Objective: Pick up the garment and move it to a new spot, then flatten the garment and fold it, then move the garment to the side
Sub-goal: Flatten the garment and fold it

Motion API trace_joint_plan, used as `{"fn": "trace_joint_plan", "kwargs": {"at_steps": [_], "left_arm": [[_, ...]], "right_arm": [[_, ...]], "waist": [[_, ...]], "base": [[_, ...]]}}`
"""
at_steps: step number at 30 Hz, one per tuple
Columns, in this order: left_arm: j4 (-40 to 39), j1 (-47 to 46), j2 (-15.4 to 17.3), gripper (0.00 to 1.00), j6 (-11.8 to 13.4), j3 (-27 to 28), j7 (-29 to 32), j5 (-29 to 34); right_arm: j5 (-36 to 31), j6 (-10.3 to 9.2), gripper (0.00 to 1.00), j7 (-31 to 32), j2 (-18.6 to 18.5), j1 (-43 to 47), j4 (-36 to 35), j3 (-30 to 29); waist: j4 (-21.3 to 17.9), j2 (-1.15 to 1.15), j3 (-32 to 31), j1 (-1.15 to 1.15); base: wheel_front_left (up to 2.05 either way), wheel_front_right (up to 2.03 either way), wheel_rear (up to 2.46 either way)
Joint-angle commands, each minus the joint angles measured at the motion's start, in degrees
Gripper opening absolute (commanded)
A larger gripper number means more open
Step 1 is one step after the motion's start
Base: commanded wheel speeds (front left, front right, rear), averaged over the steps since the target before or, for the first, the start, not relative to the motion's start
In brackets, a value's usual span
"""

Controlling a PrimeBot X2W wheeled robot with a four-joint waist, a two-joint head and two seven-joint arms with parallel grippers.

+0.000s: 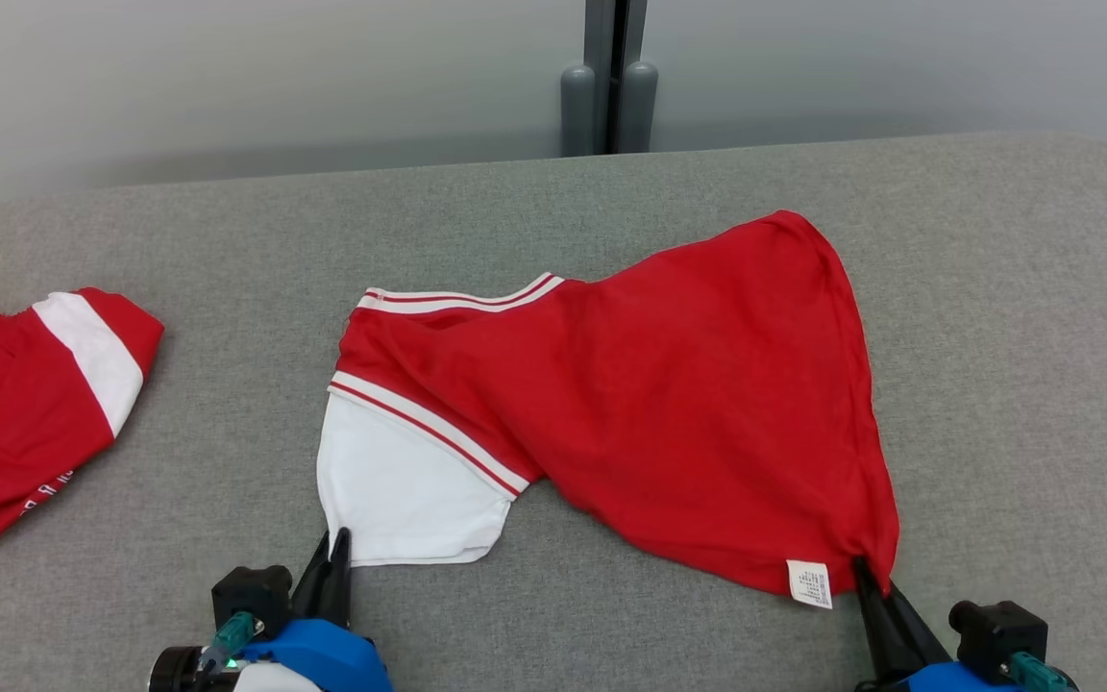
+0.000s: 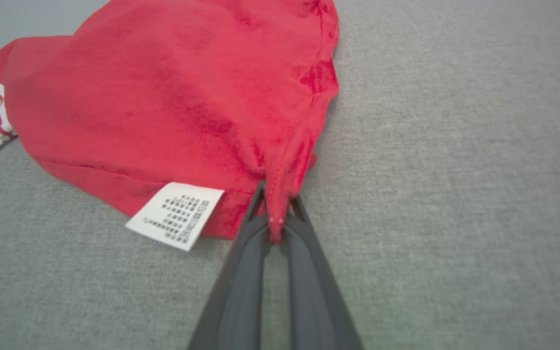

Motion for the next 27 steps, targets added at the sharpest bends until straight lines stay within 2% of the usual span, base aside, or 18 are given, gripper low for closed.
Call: {"fn": "trace_joint_plan", "kwargs": {"at_steps": [1,9,15,21,27], "left_arm": [[0.2,0.3,-0.3,0.00,-0.4,-0.6,0.8,-0.6],[-10.5,-1.1,-0.3,0.00,-0.9,-0.6,0.4,-4.2],[-16.1,-7.7,1.1,0.00,-0.8,-1.4,0.4,-5.7],[-17.2,-23.6,4.9,0.00,-0.8,-3.5,2.8,-7.2],[-15.9,-44.1,7.3,0.00,-0.8,-2.4,5.5,-8.4]], "right_arm": [[0.3,0.03,0.00,-0.5,-0.3,-0.9,-0.8,0.2],[2.5,0.03,0.00,-1.0,-1.3,-1.2,-8.5,1.1],[4.2,0.03,0.00,0.1,-3.7,-6.7,-14.7,2.7],[5.6,0.02,0.00,2.3,-6.1,-21.4,-16.6,4.2],[8.6,0.03,0.00,4.1,-8.5,-41.9,-13.0,4.5]], "waist": [[0.0,0.00,-0.1,0.00],[0.0,0.00,-0.2,0.00],[-0.3,0.00,1.3,0.00],[-0.9,0.00,6.5,0.00],[-1.5,0.00,13.1,0.00]], "base": [[0.00,0.00,0.00],[0.00,0.00,0.00],[0.00,0.00,0.00],[0.00,0.00,0.00],[0.00,0.00,0.00]]}}
